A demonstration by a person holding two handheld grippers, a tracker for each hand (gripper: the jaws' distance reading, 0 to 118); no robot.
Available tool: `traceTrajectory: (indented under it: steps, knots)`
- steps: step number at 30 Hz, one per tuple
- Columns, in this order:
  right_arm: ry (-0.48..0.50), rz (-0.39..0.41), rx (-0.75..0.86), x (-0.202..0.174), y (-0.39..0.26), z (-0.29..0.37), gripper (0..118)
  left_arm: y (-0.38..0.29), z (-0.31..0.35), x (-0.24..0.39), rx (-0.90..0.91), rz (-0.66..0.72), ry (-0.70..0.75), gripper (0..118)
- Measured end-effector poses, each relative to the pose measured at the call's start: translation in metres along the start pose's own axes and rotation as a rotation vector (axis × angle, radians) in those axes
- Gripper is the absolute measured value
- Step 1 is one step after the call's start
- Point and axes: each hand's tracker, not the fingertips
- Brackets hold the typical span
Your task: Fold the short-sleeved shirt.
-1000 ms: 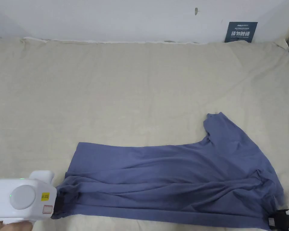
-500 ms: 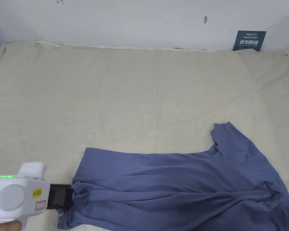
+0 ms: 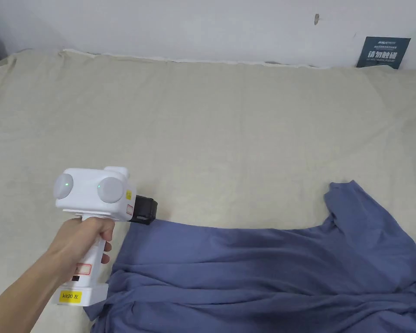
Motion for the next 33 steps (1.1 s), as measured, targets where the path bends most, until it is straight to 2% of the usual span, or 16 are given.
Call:
traceTrajectory:
  steps: [5, 8, 9, 10, 11, 12, 16, 17, 19, 20, 22, 24, 29, 30, 32, 33]
  knots:
    - [-0.023, 0.039, -0.047, 0.000, 0.021, -0.030, 0, 0.005, -0.008, 0.007, -0.097, -0.052, 0.075, 111]
    - [-0.039, 0.050, -0.064, 0.005, 0.034, -0.046, 0, 0.019, -0.050, 0.001, -0.094, -0.050, 0.046, 100]
    - [-0.039, 0.053, -0.070, 0.006, 0.038, -0.052, 0, 0.023, -0.049, 0.001, -0.098, -0.044, 0.035, 84]
    - [-0.043, 0.054, -0.076, 0.007, 0.041, -0.057, 0, 0.013, -0.021, 0.010, -0.080, -0.011, -0.047, 56]
    - [-0.049, 0.052, -0.080, 0.011, 0.047, -0.061, 0, 0.015, -0.014, 0.011, -0.077, 0.006, -0.085, 8]
    - [-0.052, 0.050, -0.081, 0.013, 0.050, -0.065, 0, 0.013, -0.010, 0.016, -0.109, -0.024, -0.038, 0]
    - [-0.055, 0.082, -0.102, 0.013, 0.064, -0.079, 0, 0.024, -0.014, 0.006, -0.053, -0.039, -0.032, 0]
    - [-0.044, 0.103, -0.107, 0.012, 0.067, -0.082, 9, 0.026, -0.015, 0.006, -0.052, -0.034, -0.029, 0]
    - [-0.052, 0.122, -0.127, 0.008, 0.077, -0.087, 92, 0.023, -0.018, 0.007, -0.072, -0.004, -0.044, 0]
    - [-0.027, 0.127, -0.144, 0.007, 0.081, -0.094, 92, 0.023, -0.020, 0.008, -0.087, -0.002, -0.050, 0]
    - [0.030, 0.161, -0.162, 0.004, 0.085, -0.108, 118, 0.023, -0.023, 0.007, -0.088, -0.004, -0.044, 0]
    - [-0.029, 0.175, -0.199, -0.003, 0.098, -0.121, 118, 0.023, -0.023, 0.007, -0.090, -0.015, -0.035, 0]
    - [-0.035, 0.264, -0.247, -0.016, 0.104, -0.149, 115, 0.026, -0.025, 0.005, -0.094, -0.007, -0.033, 0]
    - [-0.022, 0.263, -0.242, -0.016, 0.102, -0.147, 95, 0.026, -0.026, 0.004, -0.095, -0.006, -0.035, 0]
    - [0.031, 0.226, -0.229, -0.012, 0.099, -0.142, 0, 0.026, -0.026, 0.002, -0.098, -0.003, -0.038, 0]
    - [0.022, 0.200, -0.199, -0.010, 0.097, -0.137, 0, 0.027, -0.026, 0.001, -0.100, -0.003, -0.041, 0]
